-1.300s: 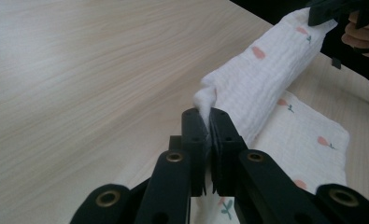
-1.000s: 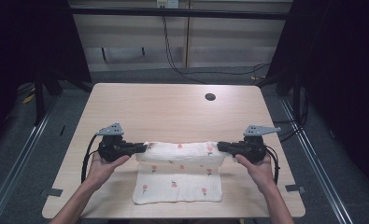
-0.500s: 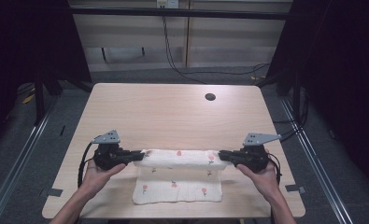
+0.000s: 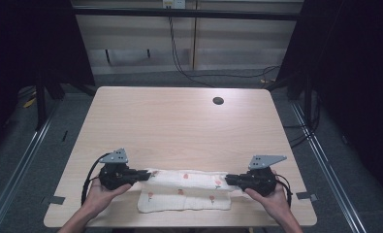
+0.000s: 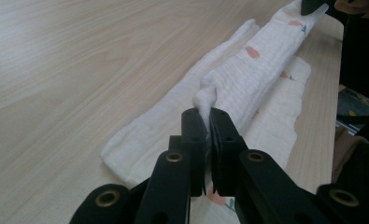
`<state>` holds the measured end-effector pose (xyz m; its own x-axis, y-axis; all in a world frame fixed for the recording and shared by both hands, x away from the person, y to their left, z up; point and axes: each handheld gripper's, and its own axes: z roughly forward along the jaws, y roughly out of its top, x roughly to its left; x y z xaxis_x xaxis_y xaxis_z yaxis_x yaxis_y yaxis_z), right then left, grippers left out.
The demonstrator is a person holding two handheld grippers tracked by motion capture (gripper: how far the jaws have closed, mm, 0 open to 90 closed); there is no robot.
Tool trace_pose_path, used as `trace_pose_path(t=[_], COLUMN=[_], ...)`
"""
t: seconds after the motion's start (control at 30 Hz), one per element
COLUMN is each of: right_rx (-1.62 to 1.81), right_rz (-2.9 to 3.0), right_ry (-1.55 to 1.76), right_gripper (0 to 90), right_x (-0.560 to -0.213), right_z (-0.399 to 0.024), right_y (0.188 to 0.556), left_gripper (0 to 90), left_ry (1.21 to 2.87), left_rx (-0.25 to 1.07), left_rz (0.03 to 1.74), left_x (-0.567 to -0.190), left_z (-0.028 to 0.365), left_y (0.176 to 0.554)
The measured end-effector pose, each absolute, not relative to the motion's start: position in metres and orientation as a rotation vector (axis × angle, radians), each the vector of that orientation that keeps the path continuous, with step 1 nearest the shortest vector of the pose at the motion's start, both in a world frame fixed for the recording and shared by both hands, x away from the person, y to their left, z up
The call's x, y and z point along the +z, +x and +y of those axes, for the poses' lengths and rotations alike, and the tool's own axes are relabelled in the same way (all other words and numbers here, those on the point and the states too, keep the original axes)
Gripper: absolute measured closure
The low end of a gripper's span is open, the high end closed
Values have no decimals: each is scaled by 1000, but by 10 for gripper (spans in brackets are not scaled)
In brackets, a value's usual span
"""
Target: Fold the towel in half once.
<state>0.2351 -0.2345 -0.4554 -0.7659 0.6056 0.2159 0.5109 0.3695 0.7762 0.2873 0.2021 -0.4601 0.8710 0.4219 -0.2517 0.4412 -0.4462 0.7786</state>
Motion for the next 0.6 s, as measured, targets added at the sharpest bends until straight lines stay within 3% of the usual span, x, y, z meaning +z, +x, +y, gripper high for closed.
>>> trace_pose_path(t=[0.6], right_rx=[1295], right_rz=[2614], right_ry=[1058], right_gripper=[821], right_x=[-477], right_z=[-232], right_y=[208], left_gripper=[804], left_ry=[2225], left_rx=[-108], left_rz=[555], left_x=[-480], left_z=[196], left_y=[258])
